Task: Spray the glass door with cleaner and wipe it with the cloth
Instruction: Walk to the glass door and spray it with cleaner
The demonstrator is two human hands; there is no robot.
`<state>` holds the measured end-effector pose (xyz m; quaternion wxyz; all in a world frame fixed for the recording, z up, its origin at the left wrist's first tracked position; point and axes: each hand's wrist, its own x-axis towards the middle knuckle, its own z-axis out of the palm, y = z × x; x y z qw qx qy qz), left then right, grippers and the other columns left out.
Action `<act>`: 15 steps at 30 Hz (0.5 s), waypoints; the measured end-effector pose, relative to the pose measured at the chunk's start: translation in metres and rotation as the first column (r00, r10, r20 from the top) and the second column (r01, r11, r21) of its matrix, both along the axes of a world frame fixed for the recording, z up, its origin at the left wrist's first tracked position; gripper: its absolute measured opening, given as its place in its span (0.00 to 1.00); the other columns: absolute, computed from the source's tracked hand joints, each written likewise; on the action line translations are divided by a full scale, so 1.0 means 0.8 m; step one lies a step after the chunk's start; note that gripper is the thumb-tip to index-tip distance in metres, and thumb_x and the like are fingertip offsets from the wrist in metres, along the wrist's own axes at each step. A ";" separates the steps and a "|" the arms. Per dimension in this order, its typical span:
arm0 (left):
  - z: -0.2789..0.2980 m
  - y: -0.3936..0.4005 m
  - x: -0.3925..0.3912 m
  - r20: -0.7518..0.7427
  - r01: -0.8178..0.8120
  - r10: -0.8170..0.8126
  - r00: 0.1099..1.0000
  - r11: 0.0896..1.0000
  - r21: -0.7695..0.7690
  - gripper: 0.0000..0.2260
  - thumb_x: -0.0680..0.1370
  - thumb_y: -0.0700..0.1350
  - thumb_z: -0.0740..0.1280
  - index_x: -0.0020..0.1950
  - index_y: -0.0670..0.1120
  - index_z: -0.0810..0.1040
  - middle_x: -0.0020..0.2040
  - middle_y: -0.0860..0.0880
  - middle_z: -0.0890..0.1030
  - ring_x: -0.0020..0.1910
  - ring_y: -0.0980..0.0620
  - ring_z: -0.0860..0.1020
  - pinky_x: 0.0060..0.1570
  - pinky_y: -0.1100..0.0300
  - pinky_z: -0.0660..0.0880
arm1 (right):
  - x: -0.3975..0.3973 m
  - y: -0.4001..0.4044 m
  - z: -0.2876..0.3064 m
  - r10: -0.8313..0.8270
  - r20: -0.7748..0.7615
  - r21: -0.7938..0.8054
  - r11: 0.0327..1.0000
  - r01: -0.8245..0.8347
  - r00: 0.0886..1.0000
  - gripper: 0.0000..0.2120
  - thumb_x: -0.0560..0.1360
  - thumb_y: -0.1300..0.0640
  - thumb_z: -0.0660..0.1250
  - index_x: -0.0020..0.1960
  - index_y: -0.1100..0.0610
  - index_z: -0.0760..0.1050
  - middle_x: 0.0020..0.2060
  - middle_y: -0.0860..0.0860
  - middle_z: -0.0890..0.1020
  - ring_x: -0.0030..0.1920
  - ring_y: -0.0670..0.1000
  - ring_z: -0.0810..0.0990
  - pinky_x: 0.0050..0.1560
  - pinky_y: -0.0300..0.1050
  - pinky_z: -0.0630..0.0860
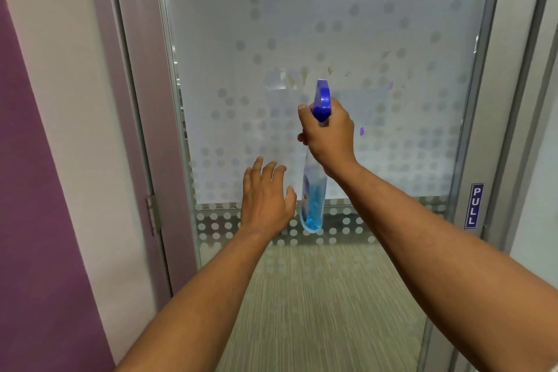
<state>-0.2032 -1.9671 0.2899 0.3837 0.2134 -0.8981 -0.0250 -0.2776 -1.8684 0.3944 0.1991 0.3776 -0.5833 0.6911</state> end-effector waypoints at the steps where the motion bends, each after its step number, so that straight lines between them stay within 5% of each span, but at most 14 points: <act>1: -0.001 0.001 0.001 -0.008 0.006 -0.006 1.000 1.000 -0.008 0.23 0.83 0.53 0.59 0.77 0.49 0.66 0.80 0.47 0.65 0.82 0.46 0.53 0.81 0.46 0.50 | 0.000 0.000 -0.002 -0.012 -0.011 0.006 1.000 0.012 1.000 0.11 0.79 0.51 0.67 0.54 0.58 0.73 0.44 0.55 0.80 0.38 0.51 0.84 0.39 0.41 0.83; 8: -0.002 0.003 0.007 0.007 -0.003 0.003 1.000 1.000 0.015 0.23 0.83 0.54 0.58 0.78 0.50 0.65 0.80 0.48 0.63 0.82 0.47 0.52 0.81 0.45 0.49 | 0.010 0.013 0.003 0.152 0.079 -0.023 0.988 -0.151 0.985 0.10 0.78 0.55 0.69 0.56 0.53 0.72 0.47 0.57 0.80 0.40 0.54 0.83 0.34 0.35 0.78; 15: -0.004 0.005 0.007 -0.008 0.013 -0.013 1.000 1.000 0.009 0.22 0.83 0.54 0.59 0.77 0.50 0.67 0.80 0.48 0.64 0.82 0.46 0.53 0.81 0.45 0.50 | 0.014 0.007 -0.004 0.036 0.002 0.019 0.999 -0.036 0.999 0.06 0.78 0.55 0.68 0.51 0.57 0.74 0.40 0.53 0.80 0.37 0.52 0.84 0.41 0.48 0.84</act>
